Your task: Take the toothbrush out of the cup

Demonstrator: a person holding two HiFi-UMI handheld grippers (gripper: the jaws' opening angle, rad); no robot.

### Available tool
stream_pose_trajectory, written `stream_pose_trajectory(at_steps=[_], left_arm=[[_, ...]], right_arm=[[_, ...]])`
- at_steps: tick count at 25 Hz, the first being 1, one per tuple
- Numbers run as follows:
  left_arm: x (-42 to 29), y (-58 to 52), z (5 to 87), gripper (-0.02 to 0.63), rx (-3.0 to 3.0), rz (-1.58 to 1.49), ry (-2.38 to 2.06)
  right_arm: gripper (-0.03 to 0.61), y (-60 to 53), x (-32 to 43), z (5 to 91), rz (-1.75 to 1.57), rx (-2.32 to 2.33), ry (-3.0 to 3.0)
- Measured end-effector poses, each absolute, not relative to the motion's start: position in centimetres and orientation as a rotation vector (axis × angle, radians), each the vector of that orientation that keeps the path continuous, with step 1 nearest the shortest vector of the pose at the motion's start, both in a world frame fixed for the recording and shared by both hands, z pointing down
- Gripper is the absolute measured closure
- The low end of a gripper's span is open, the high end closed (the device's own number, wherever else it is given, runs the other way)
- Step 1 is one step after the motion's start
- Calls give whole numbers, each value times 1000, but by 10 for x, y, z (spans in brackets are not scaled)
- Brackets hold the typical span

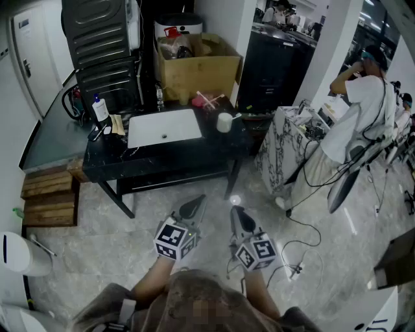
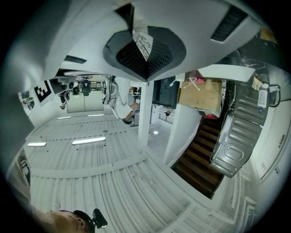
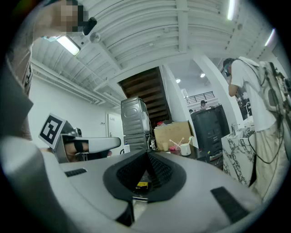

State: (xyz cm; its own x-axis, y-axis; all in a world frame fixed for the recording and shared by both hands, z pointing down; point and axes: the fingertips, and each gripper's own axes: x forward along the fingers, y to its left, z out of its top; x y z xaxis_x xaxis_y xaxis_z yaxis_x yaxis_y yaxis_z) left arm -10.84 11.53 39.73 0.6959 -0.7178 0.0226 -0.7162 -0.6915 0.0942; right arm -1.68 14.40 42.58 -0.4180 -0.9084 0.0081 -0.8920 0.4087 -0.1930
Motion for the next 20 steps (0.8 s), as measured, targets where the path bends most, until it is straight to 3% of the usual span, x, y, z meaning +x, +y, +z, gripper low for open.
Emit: stream_pose_trajectory(at_steps=[20], left_arm=[[-77,147,409,612,2755,-45,-1281]], right_arm=[[578,174,22,436,-286,-1515,2617]])
